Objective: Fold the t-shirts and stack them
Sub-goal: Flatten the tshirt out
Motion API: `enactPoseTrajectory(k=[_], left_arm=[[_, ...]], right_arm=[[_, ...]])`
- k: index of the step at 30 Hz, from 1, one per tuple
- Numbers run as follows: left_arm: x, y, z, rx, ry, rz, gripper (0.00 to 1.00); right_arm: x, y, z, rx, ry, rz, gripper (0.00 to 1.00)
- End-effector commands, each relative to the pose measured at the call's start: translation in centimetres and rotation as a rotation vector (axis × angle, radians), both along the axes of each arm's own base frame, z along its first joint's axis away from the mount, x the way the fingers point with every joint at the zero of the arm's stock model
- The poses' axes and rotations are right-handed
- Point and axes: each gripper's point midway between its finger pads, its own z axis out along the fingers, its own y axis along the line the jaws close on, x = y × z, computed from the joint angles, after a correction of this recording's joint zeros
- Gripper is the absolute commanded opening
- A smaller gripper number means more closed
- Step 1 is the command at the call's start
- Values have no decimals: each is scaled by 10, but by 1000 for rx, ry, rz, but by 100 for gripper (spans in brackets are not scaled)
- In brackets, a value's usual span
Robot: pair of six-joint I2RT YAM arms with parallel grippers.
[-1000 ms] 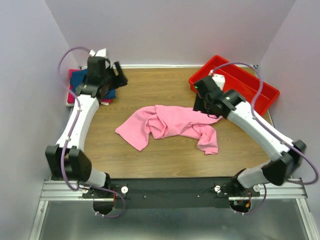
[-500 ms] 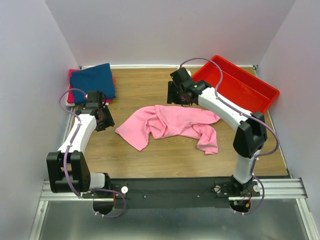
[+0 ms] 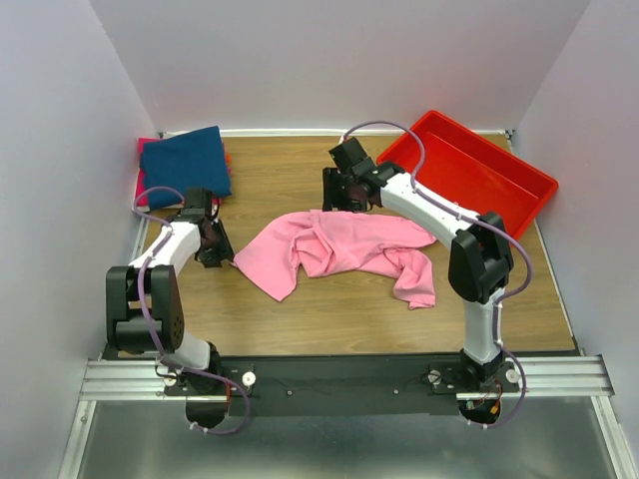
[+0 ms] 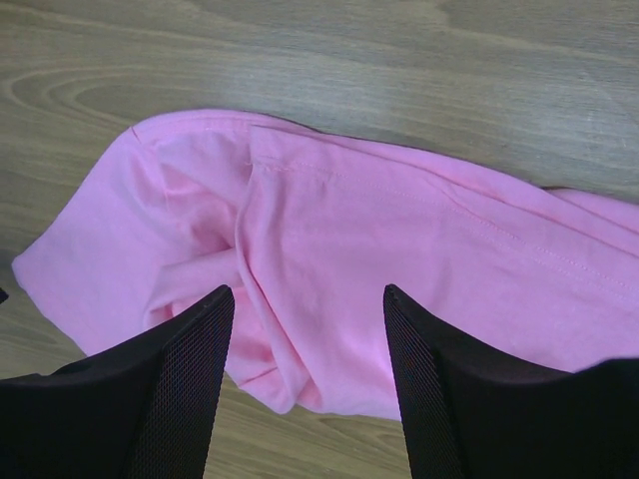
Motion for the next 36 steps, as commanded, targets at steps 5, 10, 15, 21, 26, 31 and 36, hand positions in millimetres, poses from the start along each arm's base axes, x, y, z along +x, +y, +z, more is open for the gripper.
enactPoseTrajectory(k=[5, 10, 15, 21, 26, 31, 36], left_arm=[[20, -1, -13, -18, -18, -30, 43], [19, -1, -19, -14, -12, -33, 43], [15, -1, -27, -13, -1, -34, 44], [5, -11, -38, -65, 22, -58, 42], [-6, -20, -42, -109, 22, -95, 37], [-9, -26, -41, -140, 15, -128, 25], [-11, -30, -42, -163, 20, -149, 8]], right_arm=[[-1, 12, 3, 35, -3, 34, 68], [-2, 9, 3, 30, -3, 27, 68], [-3, 11, -1, 28, 6, 34, 68], [2, 24, -9, 41, 21, 73, 68], [8, 34, -24, 28, 32, 107, 68], [10, 51, -42, 25, 52, 160, 68], [16, 58, -58, -7, 44, 194, 68]])
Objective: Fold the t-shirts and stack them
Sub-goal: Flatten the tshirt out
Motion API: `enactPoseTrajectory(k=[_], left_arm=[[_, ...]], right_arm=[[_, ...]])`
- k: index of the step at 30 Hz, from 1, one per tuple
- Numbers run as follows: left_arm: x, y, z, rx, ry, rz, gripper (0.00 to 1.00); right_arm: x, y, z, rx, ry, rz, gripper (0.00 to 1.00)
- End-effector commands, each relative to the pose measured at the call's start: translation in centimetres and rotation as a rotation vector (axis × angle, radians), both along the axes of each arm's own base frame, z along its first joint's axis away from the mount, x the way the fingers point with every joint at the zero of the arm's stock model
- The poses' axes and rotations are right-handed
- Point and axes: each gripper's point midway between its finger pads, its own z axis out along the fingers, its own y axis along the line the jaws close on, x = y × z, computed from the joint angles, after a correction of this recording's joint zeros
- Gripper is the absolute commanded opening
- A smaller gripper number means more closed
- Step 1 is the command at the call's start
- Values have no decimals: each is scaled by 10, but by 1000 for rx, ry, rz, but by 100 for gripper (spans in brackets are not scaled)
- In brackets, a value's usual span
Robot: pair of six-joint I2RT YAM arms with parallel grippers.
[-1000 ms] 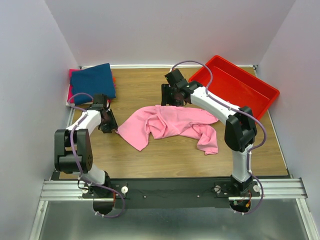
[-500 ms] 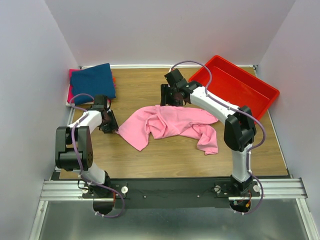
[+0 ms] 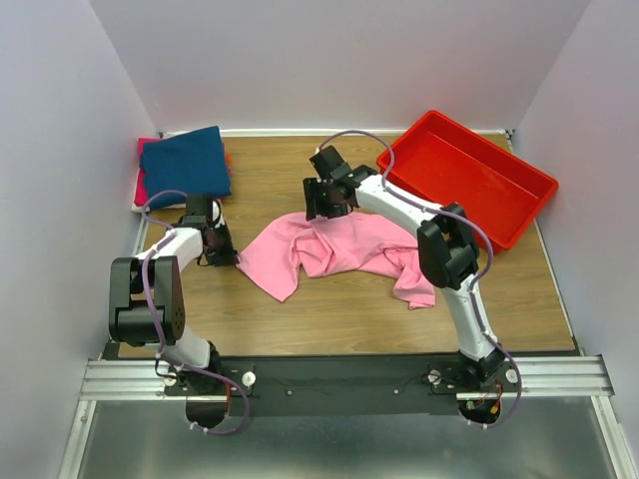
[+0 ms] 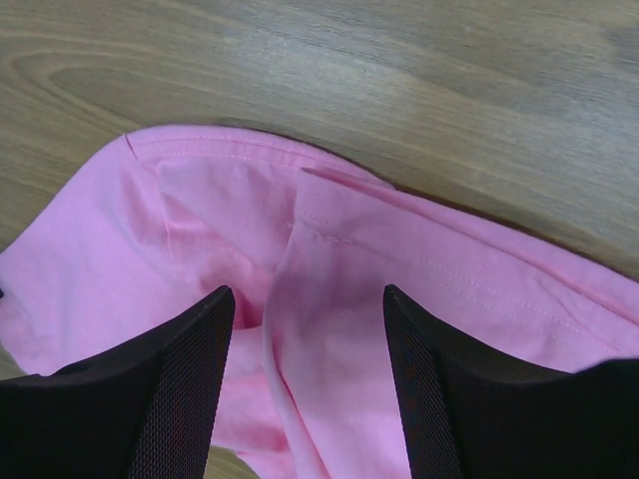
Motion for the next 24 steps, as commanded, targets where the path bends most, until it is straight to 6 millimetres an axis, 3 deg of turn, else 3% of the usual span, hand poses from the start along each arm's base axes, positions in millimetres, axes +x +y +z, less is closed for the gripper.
enactPoseTrajectory(k=[1, 2, 13, 21, 24], left_arm=[[-27, -9, -18, -42, 97, -45, 4], [-27, -9, -18, -46, 98, -46, 0], [-28, -9, -16, -42, 99, -56, 0], [-28, -8, -15, -37, 101, -54, 0], [-25, -7, -14, -31, 95, -50, 0]], right_arm=[[4, 14, -8, -9, -19, 66, 68], [7, 13, -14, -23, -20, 75, 68], [36, 15, -35, -137, -112, 90, 63], [34, 4, -38, -187, -117, 83, 42], [38, 6, -28, -173, -135, 64, 28]])
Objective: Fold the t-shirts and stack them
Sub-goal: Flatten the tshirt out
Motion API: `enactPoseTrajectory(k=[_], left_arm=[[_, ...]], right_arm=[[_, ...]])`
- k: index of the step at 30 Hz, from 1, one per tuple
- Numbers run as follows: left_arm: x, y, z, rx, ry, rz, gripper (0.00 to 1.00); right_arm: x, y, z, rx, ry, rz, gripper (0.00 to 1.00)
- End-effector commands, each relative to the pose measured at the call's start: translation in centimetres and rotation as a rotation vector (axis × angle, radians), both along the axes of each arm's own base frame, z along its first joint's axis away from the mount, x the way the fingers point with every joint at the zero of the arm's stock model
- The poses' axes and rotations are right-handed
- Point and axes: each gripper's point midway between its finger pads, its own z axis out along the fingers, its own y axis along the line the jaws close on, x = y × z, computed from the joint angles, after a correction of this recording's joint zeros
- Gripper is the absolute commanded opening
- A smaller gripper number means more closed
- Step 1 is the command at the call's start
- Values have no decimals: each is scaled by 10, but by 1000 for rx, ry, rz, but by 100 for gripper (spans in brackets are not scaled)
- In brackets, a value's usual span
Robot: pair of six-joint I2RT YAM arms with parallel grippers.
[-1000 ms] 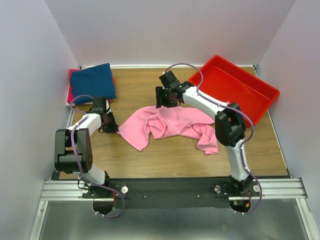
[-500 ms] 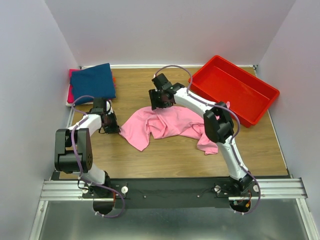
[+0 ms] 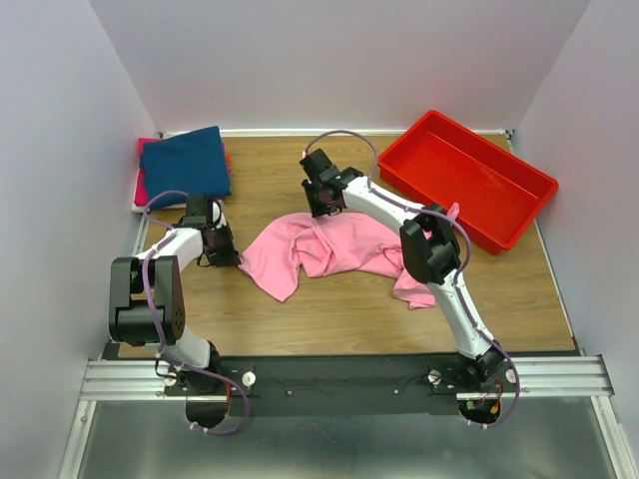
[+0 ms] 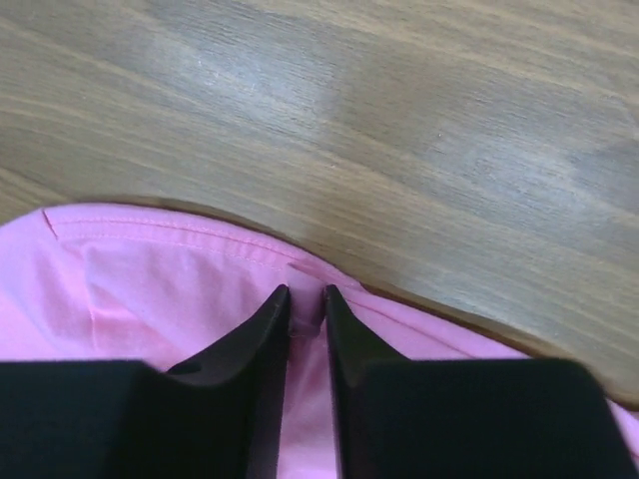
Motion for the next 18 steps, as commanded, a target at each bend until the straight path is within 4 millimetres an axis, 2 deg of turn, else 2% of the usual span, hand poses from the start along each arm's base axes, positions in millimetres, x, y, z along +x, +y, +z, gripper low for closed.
enactPoseTrajectory(k=[1, 2, 4, 5, 6, 8, 9, 10, 11, 12, 14, 15, 16, 17, 18], left_arm=[[-22, 1, -13, 7, 89, -12, 0], [-15, 2, -8, 11, 66, -5, 0], [-8, 2, -4, 6, 46, 13, 0], [3, -1, 3, -11, 18, 13, 0], [12, -3, 9, -28, -5, 14, 0], [43, -9, 37, -69, -91, 30, 0], [55, -12, 52, -91, -130, 29, 0], [66, -13, 67, -100, -168, 32, 0], [89, -12, 100, -108, -245, 45, 0], [109, -11, 136, -112, -323, 54, 0], [127, -1, 172, -112, -398, 86, 0], [135, 2, 190, -122, -431, 105, 0], [146, 12, 228, -140, -512, 142, 0], [151, 17, 248, -152, -556, 165, 0], [155, 21, 267, -162, -597, 185, 0]], right_arm=[[4, -1, 8, -22, -35, -20, 24], [6, 0, 15, -7, -42, -31, 16], [10, 3, 27, 13, -60, -44, 8], [13, 1, 39, 28, -76, -67, 0], [15, -1, 47, 40, -80, -80, 0], [19, -5, 71, 95, -91, -122, 0], [25, -15, 98, 142, -111, -150, 0], [28, -22, 112, 167, -121, -171, 0], [30, -30, 121, 185, -124, -190, 0], [36, -48, 150, 234, -150, -229, 0], [41, -67, 180, 284, -179, -264, 0], [49, -86, 195, 305, -199, -294, 0], [53, -109, 226, 338, -248, -326, 1], [51, -110, 243, 357, -274, -324, 0], [59, -132, 259, 371, -306, -360, 0]])
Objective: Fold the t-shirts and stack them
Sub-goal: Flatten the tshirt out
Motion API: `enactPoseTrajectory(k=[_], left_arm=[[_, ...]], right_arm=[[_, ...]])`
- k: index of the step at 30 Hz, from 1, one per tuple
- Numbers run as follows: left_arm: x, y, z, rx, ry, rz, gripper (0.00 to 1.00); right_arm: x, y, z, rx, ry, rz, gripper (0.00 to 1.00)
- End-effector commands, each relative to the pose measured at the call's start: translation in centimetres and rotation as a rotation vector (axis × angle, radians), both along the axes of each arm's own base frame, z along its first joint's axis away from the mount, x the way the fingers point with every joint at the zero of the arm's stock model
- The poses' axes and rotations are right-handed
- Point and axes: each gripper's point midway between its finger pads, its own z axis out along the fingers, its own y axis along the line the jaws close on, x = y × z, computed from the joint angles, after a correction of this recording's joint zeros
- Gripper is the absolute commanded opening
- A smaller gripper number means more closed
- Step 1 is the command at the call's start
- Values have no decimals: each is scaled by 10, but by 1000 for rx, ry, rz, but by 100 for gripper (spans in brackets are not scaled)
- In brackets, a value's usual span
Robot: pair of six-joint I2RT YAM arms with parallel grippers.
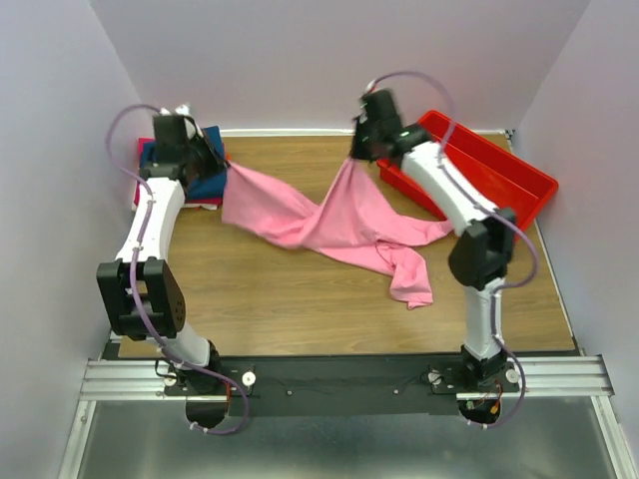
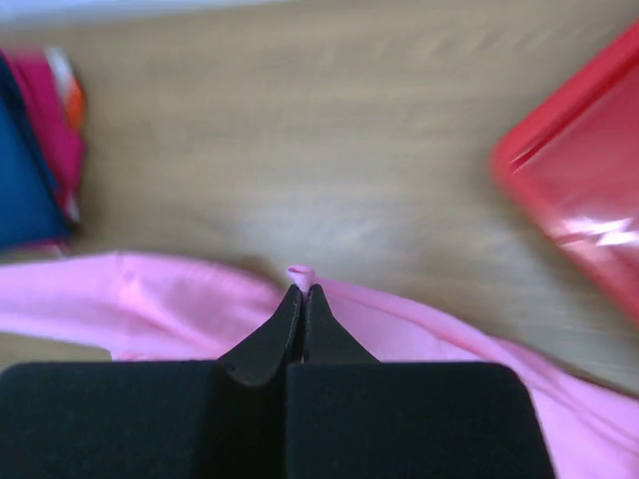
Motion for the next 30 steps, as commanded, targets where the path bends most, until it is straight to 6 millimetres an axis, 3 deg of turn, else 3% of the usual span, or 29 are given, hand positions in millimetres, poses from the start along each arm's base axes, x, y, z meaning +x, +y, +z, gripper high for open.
enactPoseTrajectory(k=[1, 2, 4, 5, 6, 9, 10, 11, 14, 17, 19, 20, 21, 23, 27, 28, 30], left_arm=[[14, 22, 89, -89, -175, 100, 0], [17, 26, 126, -112, -257, 118, 0], [17, 35, 162, -130, -343, 141, 0], [17, 36, 192, -132, -418, 138, 0], [12, 37, 212, -141, -463, 136, 0], [-4, 41, 273, -165, -621, 145, 0], [-18, 46, 302, -175, -706, 162, 0], [-18, 46, 307, -172, -729, 159, 0], [-49, 56, 352, -154, -872, 199, 0], [-97, 65, 395, -115, -1009, 265, 0], [-118, 71, 411, -88, -1066, 311, 0], [-131, 73, 421, -73, -1099, 336, 0], [-153, 77, 434, -43, -1148, 382, 0], [-178, 80, 448, -13, -1195, 434, 0], [-227, 91, 473, 71, -1280, 557, 0], [-237, 89, 480, 79, -1305, 561, 0], [-236, 88, 481, 80, -1306, 554, 0]], right_arm=[[13, -69, 118, 145, -180, -130, 0], [15, -90, 150, 169, -242, -164, 0], [14, -111, 183, 182, -314, -201, 0], [10, -122, 206, 189, -364, -219, 0], [8, -138, 231, 182, -427, -252, 0], [-4, -164, 280, 148, -556, -317, 0], [-16, -177, 315, 145, -643, -350, 0], [-17, -177, 315, 145, -644, -350, 0], [-38, -200, 354, 113, -747, -412, 0], [-67, -217, 387, 119, -843, -452, 0], [-81, -224, 404, 134, -900, -468, 0], [-105, -232, 423, 158, -951, -475, 1], [-106, -234, 421, 153, -960, -480, 0], [-139, -244, 443, 181, -1028, -484, 0], [-175, -259, 461, 187, -1095, -500, 0], [-179, -261, 462, 186, -1101, -505, 0], [-185, -267, 461, 175, -1103, -531, 0]])
